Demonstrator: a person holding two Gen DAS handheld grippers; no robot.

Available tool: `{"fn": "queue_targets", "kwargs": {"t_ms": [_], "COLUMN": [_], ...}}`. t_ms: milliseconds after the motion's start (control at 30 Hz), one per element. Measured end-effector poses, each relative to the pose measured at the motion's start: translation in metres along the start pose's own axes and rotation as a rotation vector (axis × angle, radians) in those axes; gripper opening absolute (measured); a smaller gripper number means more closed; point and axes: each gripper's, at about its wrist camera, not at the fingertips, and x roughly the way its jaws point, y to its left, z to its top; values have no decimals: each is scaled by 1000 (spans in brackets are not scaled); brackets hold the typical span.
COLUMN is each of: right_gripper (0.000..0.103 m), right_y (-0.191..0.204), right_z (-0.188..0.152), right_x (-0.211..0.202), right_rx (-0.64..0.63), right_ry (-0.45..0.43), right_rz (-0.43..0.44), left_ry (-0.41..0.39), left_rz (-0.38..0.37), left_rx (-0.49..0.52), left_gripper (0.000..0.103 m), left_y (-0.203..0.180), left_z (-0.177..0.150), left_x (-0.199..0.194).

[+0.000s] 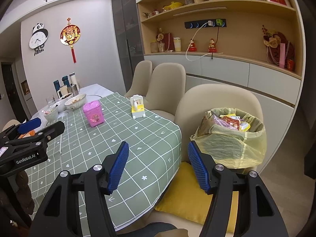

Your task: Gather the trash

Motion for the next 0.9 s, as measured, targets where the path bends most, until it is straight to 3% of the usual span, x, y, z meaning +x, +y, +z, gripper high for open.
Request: {"fn": "queue_targets", "kwargs": {"t_ms": [900], "right_gripper": [59], "right_y": [-2], "right_z": [1], "right_x": [-3], "right_rx": [15], "right_ry": [-7], "right_rz": [-15], "left_ry": [-3], "left_rz": [-13], "left_rx": [20], "left_gripper": [87], "left_y": [-1], "left_z": [1], "left_x": [0]}}
